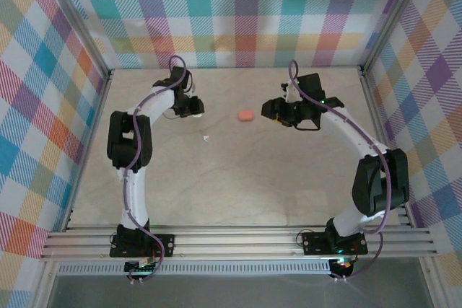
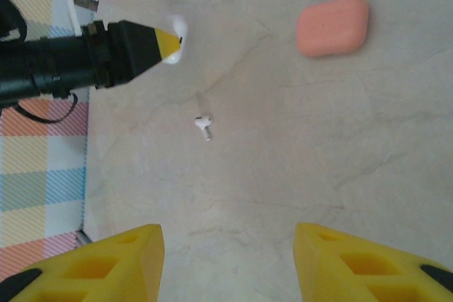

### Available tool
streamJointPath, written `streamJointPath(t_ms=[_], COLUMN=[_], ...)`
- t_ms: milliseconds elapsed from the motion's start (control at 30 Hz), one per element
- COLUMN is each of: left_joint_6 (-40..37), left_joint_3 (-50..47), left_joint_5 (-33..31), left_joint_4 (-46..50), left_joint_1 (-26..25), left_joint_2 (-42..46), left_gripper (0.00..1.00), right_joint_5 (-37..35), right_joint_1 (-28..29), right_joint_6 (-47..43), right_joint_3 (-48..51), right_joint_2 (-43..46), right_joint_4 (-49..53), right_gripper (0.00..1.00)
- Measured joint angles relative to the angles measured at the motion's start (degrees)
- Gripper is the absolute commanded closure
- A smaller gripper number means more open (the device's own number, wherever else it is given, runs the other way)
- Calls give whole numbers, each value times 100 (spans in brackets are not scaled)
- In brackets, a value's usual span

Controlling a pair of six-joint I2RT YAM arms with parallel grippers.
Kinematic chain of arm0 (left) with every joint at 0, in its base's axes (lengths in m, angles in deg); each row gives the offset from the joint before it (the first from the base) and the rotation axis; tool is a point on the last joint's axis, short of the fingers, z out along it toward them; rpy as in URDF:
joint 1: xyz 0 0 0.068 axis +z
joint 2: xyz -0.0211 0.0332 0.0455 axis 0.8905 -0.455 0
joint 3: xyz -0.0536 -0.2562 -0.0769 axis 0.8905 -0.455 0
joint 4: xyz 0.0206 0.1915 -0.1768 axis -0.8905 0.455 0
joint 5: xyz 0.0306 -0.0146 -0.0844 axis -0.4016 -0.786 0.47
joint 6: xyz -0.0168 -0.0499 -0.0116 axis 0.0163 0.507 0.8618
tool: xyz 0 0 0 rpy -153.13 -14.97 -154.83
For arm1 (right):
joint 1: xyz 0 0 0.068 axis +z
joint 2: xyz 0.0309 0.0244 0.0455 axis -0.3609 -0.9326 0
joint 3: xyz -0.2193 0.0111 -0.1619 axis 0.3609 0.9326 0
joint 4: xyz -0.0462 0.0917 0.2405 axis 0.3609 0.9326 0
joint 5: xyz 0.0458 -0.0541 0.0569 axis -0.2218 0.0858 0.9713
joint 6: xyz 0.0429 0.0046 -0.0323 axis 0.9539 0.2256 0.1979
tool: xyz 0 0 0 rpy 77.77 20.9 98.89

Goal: Insert wireless bluetooth earbuds into charging case

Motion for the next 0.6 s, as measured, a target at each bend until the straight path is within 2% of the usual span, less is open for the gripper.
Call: streamJointPath(t_ms=[200,367,600], left_joint_6=[-750,-1241,-1615], left_joint_3=[-1294,-1965,-2688], left_joint_5=[656,1047,1224], left_joint_4=[-529,-789,-1123], left_joint_1=[-590,-1147,-1725], left_joint_2=[1377,2330,3394], left_gripper=[84,86,87], right_joint_5=[538,1016,2041], right_joint_1=[-131,-133,-133], right_joint_6=[240,343,531], right_joint_3=[205,214,214], right_joint_2=[46,46,46], right_joint_4=[-114,-160,-195], right_gripper=[48,48,47])
